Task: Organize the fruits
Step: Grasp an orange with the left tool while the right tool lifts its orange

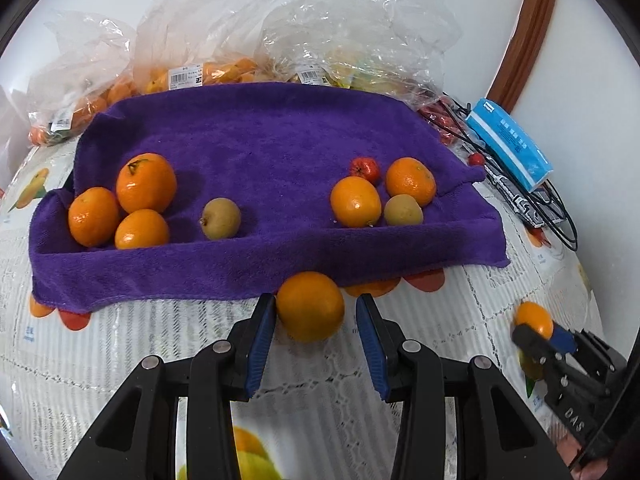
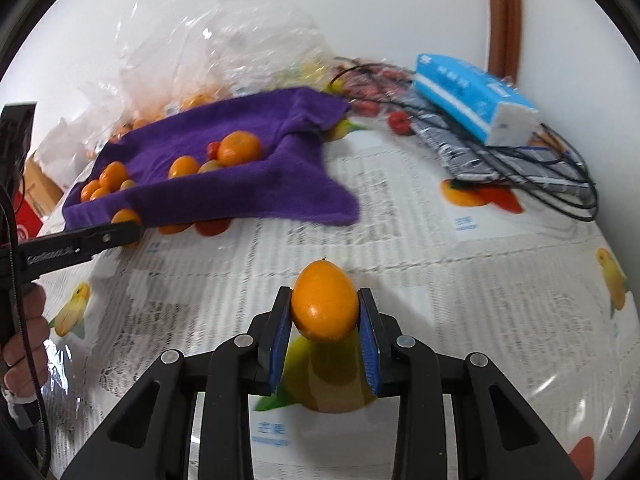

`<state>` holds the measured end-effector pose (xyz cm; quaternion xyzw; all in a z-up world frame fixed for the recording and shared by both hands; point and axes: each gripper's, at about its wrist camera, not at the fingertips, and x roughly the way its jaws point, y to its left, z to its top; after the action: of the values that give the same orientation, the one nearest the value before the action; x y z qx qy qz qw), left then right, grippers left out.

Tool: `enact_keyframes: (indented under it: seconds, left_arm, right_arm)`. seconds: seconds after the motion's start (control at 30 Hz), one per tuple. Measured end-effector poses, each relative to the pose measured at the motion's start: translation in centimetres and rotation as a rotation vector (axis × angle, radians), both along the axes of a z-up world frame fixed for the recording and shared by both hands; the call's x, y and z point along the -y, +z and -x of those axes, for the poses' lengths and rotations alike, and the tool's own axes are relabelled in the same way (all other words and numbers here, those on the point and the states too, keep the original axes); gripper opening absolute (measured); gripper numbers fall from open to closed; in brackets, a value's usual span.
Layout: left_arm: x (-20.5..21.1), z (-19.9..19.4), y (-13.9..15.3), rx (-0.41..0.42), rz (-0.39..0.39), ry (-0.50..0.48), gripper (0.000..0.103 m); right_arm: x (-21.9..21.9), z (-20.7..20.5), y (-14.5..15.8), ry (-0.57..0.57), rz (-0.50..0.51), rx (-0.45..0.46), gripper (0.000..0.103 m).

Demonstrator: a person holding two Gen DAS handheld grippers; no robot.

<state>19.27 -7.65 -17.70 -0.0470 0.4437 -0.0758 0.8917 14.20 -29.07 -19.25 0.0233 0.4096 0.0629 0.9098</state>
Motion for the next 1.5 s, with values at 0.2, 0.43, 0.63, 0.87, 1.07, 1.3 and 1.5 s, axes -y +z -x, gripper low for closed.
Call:
enact_keyframes:
  seconds: [0.2,0.43,0.63,0.87,1.07,1.3,1.5]
  left_arm:
    - [0.0,0.2,-0.3,0.019,0.003,-0.005,0.032]
    - [-3.3,2.4,0.8,0.047,-0.003,0.028,0.032]
    - [-8.4,5.2,1.0,0.022,-0.005,0.106,0.032]
    - [-11.4,7.3,0.3,-0.012,-0.017,0.133,0.032]
    - [-11.2,7.0,-0.5,0.008,-0.008,0.125,0.032]
    - [-10.1,6.7,-0.9,0.075,-0.098,0.137,0.032]
    - [-10.6,6.5,-0.9,0.077,-0.080,0.136,0.032]
  right_arm:
    - [-0.9,-0.3,-0.1,-0.009,0.015,-0.001,0.032]
    - [-2.5,-0.2,0.0,-0.002,0.020,-0.010,0.032]
    - [-5.9,-0.4,0.3,0.039,-0.014,-0.014,0.032]
    - [-10.2,-0.6,0.1,0.087,-0.023,-0.017,0.032]
    - [-11.5,-0.7,0.0,0.093,0.014,-0.004,0.032]
    - [-10.7,-0.7,0.0,0.080,-0.037,-0.008,0.033]
    - [-11.0,-0.6,0.0,0.077,-0.025,-0.010,0.033]
